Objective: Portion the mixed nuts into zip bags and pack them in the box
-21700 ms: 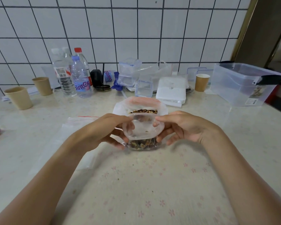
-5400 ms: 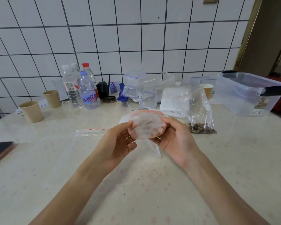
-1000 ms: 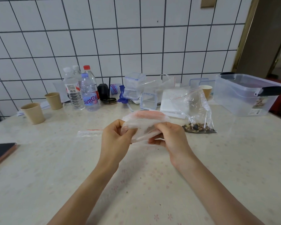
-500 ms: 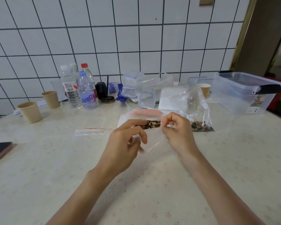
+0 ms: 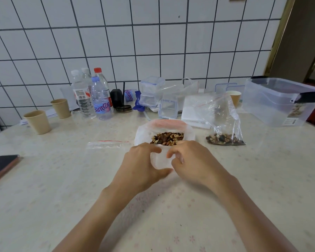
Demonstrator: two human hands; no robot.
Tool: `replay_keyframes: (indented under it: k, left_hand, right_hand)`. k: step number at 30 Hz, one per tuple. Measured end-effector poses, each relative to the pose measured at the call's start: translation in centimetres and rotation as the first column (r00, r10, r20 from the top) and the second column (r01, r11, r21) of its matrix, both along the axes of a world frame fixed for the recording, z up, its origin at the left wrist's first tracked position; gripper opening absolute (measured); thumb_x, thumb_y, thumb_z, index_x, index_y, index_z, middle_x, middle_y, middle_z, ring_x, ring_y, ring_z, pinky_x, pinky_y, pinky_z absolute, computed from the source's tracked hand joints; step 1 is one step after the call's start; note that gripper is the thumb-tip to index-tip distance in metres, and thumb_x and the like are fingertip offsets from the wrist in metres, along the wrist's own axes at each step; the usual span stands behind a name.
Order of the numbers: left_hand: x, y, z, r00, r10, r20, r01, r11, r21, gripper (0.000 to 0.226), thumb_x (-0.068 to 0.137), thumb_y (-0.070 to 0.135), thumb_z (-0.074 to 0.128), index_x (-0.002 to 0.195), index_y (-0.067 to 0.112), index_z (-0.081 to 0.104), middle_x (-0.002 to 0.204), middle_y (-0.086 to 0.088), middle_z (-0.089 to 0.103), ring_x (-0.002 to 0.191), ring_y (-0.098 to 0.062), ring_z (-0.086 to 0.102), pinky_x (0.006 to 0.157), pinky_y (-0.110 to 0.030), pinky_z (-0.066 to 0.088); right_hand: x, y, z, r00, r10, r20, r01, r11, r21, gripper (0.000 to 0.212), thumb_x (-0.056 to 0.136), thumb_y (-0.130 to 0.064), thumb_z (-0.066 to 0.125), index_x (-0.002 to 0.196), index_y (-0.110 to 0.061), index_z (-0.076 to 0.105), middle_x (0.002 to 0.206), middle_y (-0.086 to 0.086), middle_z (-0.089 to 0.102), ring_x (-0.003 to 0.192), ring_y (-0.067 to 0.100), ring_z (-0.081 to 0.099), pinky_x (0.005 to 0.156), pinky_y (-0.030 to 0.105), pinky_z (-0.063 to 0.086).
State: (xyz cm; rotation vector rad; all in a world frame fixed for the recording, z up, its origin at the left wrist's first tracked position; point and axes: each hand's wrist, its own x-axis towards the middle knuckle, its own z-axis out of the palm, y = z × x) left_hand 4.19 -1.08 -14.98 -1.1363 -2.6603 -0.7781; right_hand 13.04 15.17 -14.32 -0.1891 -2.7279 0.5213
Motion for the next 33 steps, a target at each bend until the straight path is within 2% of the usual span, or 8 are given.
replay_keyframes:
  k: [4, 9, 12, 19, 24, 27, 29, 33]
  left_hand:
    - [-0.5, 0.3, -0.7, 1.000, 0.026, 0.004, -0.025, 0.972, -0.235, 0.073, 0.066, 0.080, 0.074, 0.123, 0.034, 0.068, 0.128, 0.014, 0.066, 0.118, -0.011, 0.058, 0.083, -0.025, 0.041]
    - [-1.3, 0.3, -1.1, 0.997, 0.081, 0.020, -0.069, 0.941, -0.332, 0.091, 0.043, 0.105, 0.049, 0.102, 0.040, 0.069, 0.096, 0.021, 0.054, 0.089, -0.007, 0.053, 0.069, -0.028, 0.038]
    - [-1.8, 0.4, -1.3, 0.995, 0.089, 0.034, -0.074, 0.945, -0.319, 0.083, 0.046, 0.104, 0.055, 0.097, 0.040, 0.067, 0.088, 0.022, 0.054, 0.087, -0.008, 0.058, 0.066, -0.029, 0.042]
    - [-2.1, -0.2, -1.1, 0.975, 0.049, 0.215, -0.005, 0.980, -0.199, 0.070, 0.047, 0.095, 0.065, 0.090, 0.039, 0.066, 0.085, 0.016, 0.065, 0.077, -0.002, 0.061, 0.064, -0.026, 0.044]
    - [-2.9, -1.6, -0.1, 0.900, -0.115, 0.421, 0.050, 0.986, 0.161, 0.044, 0.069, 0.085, 0.067, 0.090, 0.049, 0.079, 0.078, 0.011, 0.069, 0.051, -0.002, 0.055, 0.056, -0.019, 0.043]
    - [-2.9, -2.2, 0.4, 0.857, -0.167, 0.487, -0.001, 0.945, 0.326, 0.045, 0.075, 0.080, 0.065, 0.090, 0.040, 0.080, 0.059, 0.010, 0.058, 0.046, -0.011, 0.049, 0.046, -0.019, 0.041]
    - [-3.2, -2.2, 0.6, 0.867, -0.141, 0.478, -0.072, 0.914, 0.399, 0.047, 0.079, 0.076, 0.064, 0.084, 0.031, 0.078, 0.056, 0.009, 0.054, 0.047, -0.011, 0.048, 0.046, -0.021, 0.041]
    - [-4.3, -1.8, 0.2, 0.945, 0.080, 0.319, -0.241, 0.829, 0.505, 0.037, 0.090, 0.056, 0.070, 0.081, 0.020, 0.067, 0.065, 0.003, 0.061, 0.055, -0.013, 0.051, 0.060, -0.028, 0.045]
  right_hand:
    - [-0.3, 0.6, -0.7, 0.981, 0.016, 0.195, -0.013, 1.000, -0.015, 0.028, 0.082, -0.027, 0.059, 0.105, -0.036, 0.073, 0.074, -0.019, 0.047, 0.082, 0.010, 0.055, 0.059, 0.019, 0.031]
    - [-0.7, 1.3, -1.6, 0.966, -0.015, 0.259, 0.009, 1.000, 0.023, 0.028, 0.083, -0.032, 0.067, 0.110, -0.039, 0.071, 0.107, -0.014, 0.052, 0.096, 0.012, 0.055, 0.073, 0.027, 0.038]
    - [-1.0, 1.8, -1.8, 0.960, -0.017, 0.279, 0.033, 0.998, -0.053, 0.025, 0.078, -0.036, 0.072, 0.103, -0.040, 0.073, 0.108, -0.011, 0.058, 0.093, 0.011, 0.057, 0.076, 0.029, 0.044]
    - [-0.9, 2.8, -1.4, 0.967, 0.092, 0.238, -0.011, 0.946, -0.323, 0.031, 0.069, -0.051, 0.090, 0.092, -0.033, 0.081, 0.079, -0.002, 0.059, 0.069, 0.011, 0.054, 0.066, 0.028, 0.043]
    - [0.4, 3.6, -0.4, 0.973, 0.215, 0.086, -0.126, 0.802, -0.583, 0.017, 0.074, -0.044, 0.090, 0.087, -0.036, 0.084, 0.063, -0.010, 0.061, 0.061, -0.001, 0.050, 0.059, 0.014, 0.037]
    - [0.1, 3.8, -0.3, 0.990, -0.008, -0.143, -0.092, 0.728, -0.680, 0.015, 0.080, -0.044, 0.086, 0.082, -0.029, 0.084, 0.068, -0.007, 0.072, 0.065, 0.000, 0.061, 0.066, 0.014, 0.045]
    - [-0.5, 4.4, -0.6, 0.930, -0.243, -0.277, -0.011, 0.733, -0.680, 0.024, 0.089, -0.038, 0.079, 0.078, -0.017, 0.079, 0.056, -0.013, 0.061, 0.053, 0.002, 0.051, 0.059, 0.018, 0.042]
    - [-1.1, 5.8, -1.9, 0.845, -0.493, -0.208, 0.381, 0.827, -0.414, 0.025, 0.097, -0.042, 0.064, 0.093, -0.017, 0.062, 0.081, -0.006, 0.065, 0.076, 0.015, 0.062, 0.068, 0.031, 0.045]
